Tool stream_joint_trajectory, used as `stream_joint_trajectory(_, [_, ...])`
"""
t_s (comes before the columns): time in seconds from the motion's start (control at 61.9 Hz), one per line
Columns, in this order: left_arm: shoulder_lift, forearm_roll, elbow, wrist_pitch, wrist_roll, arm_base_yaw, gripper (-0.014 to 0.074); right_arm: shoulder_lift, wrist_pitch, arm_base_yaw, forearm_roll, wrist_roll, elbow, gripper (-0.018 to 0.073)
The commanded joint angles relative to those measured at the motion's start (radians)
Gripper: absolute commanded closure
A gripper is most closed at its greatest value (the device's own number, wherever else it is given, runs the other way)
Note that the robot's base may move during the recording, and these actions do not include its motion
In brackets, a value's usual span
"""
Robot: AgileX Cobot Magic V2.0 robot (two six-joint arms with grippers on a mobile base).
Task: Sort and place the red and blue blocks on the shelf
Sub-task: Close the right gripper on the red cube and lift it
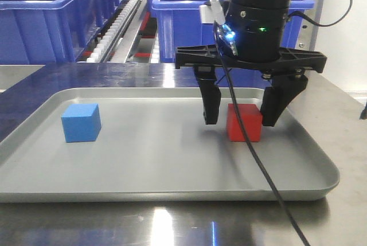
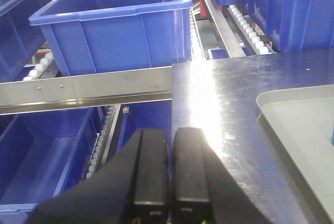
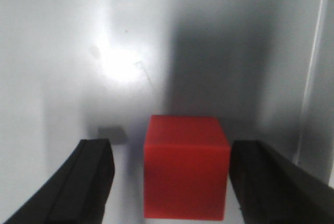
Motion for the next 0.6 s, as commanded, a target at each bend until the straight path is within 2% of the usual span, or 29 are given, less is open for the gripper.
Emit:
stream_joint_trajectory(0.0, [-0.011, -0.007, 0.028, -0.082, 0.000, -0.003, 0.0474, -0.041, -0.009, -0.002, -0.014, 0.000, -0.021, 0.0032])
stream_joint_trajectory(0.113, [-0.011, -0.007, 0.028, -0.082, 0.000, -0.003, 0.0474, -0.035, -0.007, -0.002, -0.014, 0.000, -0.021, 0.0153])
stream_joint_trajectory(0.21, [-0.011, -0.007, 0.028, -0.082, 0.000, -0.003, 0.0474, -0.036, -0.007, -0.003, -0.014, 0.000, -0.021, 0.0342])
stream_joint_trajectory(0.323, [-0.011, -0.007, 0.028, -0.082, 0.000, -0.003, 0.0474, -0.050, -0.010, -0.003, -0.015, 0.000, -0.022, 0.0512])
stream_joint_trajectory(0.582, [-0.011, -0.007, 0.028, -0.082, 0.000, -0.003, 0.0474, -0.143, -0.036, -0.003, -0.081, -0.014, -0.019, 0.0501])
